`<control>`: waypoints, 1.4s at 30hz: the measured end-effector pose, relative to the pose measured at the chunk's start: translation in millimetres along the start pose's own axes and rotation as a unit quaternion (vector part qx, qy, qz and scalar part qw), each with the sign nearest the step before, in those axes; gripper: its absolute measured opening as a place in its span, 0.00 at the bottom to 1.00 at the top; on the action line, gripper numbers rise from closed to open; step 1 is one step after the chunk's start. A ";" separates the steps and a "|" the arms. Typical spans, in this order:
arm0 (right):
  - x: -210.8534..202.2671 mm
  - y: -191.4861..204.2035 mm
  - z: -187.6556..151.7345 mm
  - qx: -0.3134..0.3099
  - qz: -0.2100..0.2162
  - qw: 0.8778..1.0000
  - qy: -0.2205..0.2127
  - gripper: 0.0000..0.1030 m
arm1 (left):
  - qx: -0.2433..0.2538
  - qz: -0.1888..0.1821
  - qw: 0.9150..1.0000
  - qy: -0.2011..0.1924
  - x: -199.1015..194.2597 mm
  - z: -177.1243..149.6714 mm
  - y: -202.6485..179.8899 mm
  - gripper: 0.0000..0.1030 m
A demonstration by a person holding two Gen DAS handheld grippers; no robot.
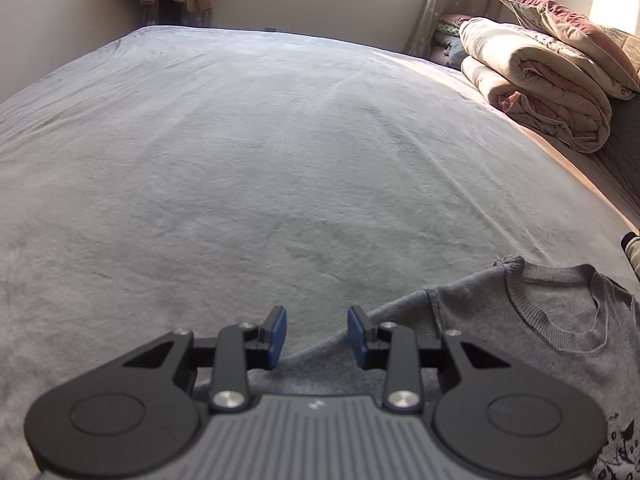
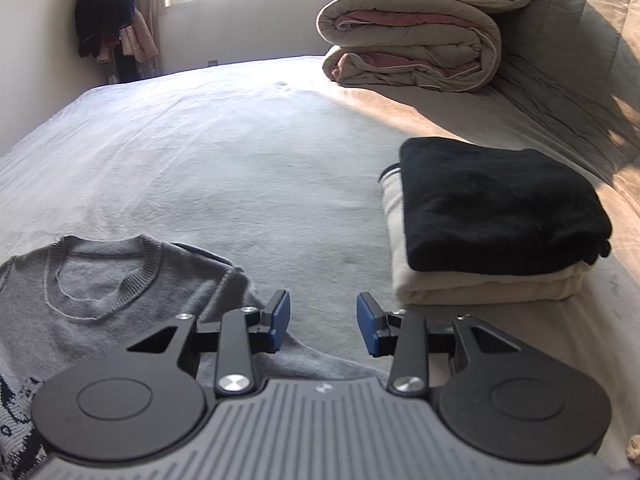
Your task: Fold clothes
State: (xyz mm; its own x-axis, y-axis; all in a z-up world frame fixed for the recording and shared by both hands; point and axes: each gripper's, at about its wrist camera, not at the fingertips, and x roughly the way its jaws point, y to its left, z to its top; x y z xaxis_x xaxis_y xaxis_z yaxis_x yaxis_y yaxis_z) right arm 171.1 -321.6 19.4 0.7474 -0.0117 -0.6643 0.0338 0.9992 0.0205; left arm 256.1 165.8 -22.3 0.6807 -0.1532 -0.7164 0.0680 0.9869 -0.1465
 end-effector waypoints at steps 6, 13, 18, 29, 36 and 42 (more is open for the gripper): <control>29.3 27.4 10.0 -0.019 0.028 0.999 0.010 0.40 | 0.030 -0.018 0.999 0.010 27.9 2.9 -24.8 0.33; 61.5 53.9 16.4 -0.047 0.044 0.998 0.023 0.40 | -0.007 -0.068 0.997 0.025 36.2 6.2 -22.5 0.21; 68.0 61.9 14.9 -0.049 0.048 0.998 0.017 0.38 | 0.004 -0.086 0.996 0.032 34.8 -4.3 -36.5 0.13; 40.5 88.6 15.4 -0.085 0.032 0.995 -0.041 0.08 | -0.009 0.042 0.997 -0.068 9.0 -21.8 -54.5 0.02; 36.5 93.2 34.9 -0.094 0.026 0.993 -0.070 0.07 | -0.025 0.058 0.994 -0.091 9.0 8.3 -35.2 0.02; 66.0 97.7 35.8 -0.101 0.007 0.993 -0.056 0.07 | -0.003 0.069 0.994 -0.089 36.3 28.9 -39.8 0.02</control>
State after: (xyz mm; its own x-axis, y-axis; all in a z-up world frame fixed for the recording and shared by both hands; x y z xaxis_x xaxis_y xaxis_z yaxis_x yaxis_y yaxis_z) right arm 247.4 -226.0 4.3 0.8167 0.0104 -0.5769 -0.1032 0.9863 -0.1284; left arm 299.3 122.4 -22.7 0.8015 -0.0048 -0.5980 -0.0392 0.9974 -0.0605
